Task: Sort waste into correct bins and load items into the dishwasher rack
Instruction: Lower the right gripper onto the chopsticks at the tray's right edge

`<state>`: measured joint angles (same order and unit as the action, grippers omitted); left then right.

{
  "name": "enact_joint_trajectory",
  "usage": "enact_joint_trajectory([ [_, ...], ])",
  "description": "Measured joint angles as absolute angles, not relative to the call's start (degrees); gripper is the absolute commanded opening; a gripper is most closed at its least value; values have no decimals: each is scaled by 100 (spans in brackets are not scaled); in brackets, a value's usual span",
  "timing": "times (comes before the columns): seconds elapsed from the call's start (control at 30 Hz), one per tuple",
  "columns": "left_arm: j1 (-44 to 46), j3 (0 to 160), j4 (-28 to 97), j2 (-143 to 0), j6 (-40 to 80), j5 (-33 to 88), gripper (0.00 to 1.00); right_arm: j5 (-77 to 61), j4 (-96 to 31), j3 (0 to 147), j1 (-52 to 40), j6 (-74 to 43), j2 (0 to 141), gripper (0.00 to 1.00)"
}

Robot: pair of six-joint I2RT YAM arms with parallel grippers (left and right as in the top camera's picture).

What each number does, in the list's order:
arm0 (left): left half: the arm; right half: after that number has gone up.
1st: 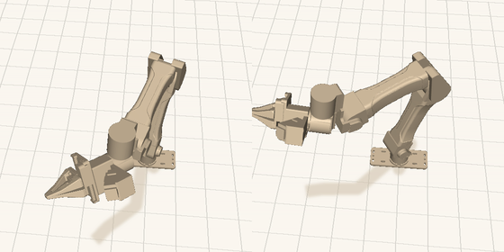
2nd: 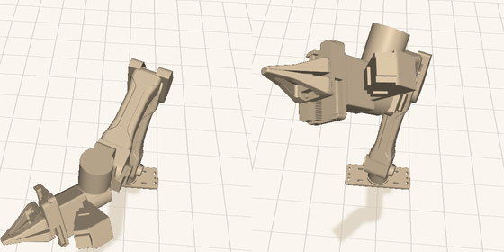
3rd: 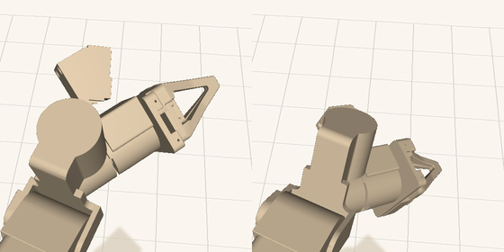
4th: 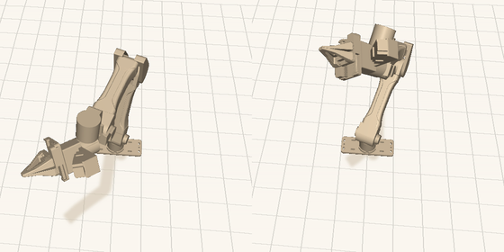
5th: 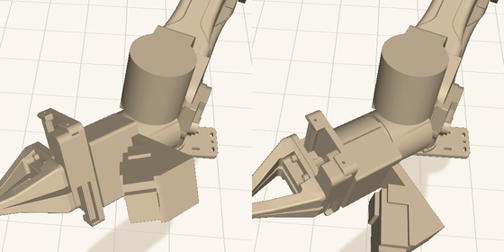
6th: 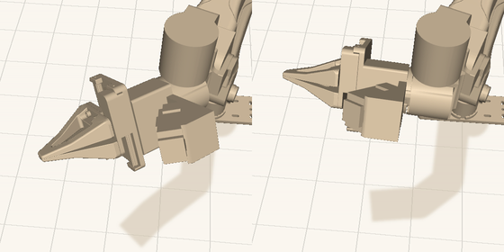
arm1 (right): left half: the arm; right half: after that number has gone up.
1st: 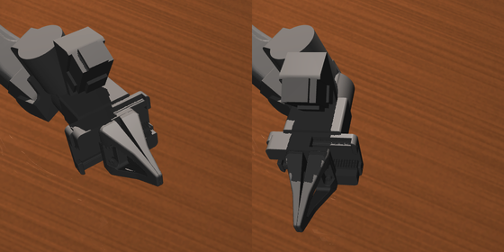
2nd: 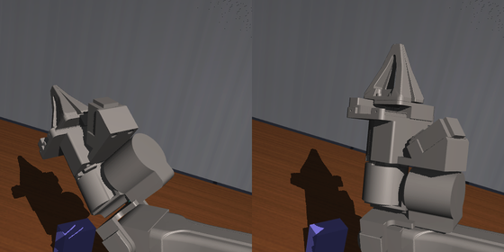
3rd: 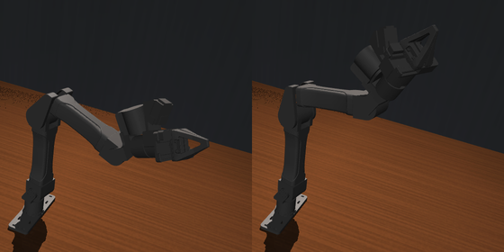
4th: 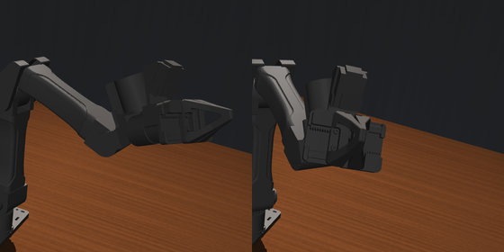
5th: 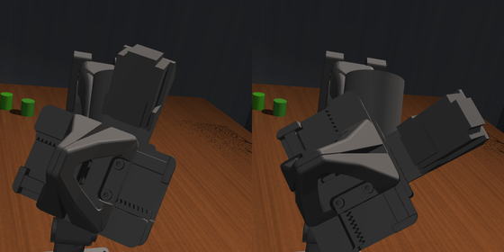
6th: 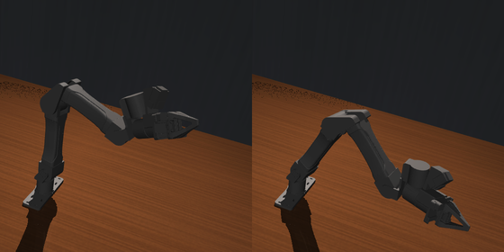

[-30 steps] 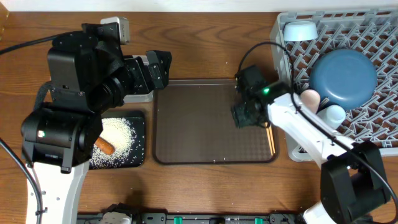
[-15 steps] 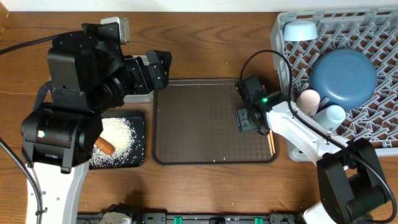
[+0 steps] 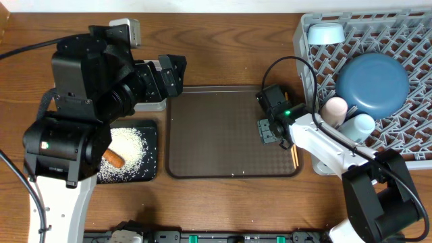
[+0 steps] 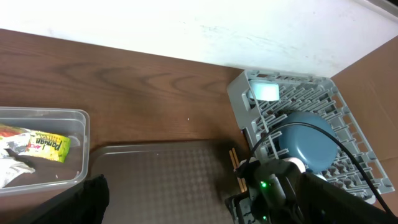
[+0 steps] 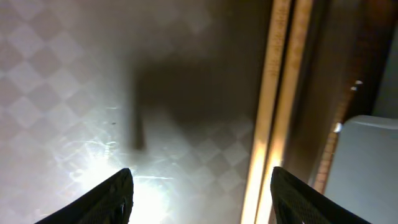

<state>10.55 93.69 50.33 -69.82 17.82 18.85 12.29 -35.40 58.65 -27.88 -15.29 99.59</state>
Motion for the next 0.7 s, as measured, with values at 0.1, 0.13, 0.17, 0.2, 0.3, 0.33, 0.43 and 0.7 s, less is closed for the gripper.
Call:
enact_joint_trajectory([
  [0.1,1055,9369,5033,-6982,1782,1885,98,1308,-3546,5865,-2788,-1529,9959,71],
  [0.13,1055,9369,5033,-6982,1782,1885,98,1321,-3546,5865,-2788,-1529,9959,71],
  [0.17,1055,9369,5033,-6982,1782,1885,98,1343,-3542,5865,-2788,-1529,9959,71],
  [0.2,1055,9369,5033,-6982,1782,1885,98,1356,-3535,5865,-2788,-1529,9959,72],
  [0.3,1055,9369,5033,-6982,1782,1885,98,1376,-3500,5865,-2788,-1529,9959,72],
  [0.33,1055,9369,5033,-6982,1782,1885,98,1378,-3496,5865,-2788,-1529,9959,72],
  [0.43,1055,9369,5033,-6982,1782,1885,98,1382,-3492,5865,-2788,-1529,9959,72],
  [0.7,1055,9369,5033,-6982,1782,1885,98,1396,-3365,5865,-2786,-1529,9981,71],
])
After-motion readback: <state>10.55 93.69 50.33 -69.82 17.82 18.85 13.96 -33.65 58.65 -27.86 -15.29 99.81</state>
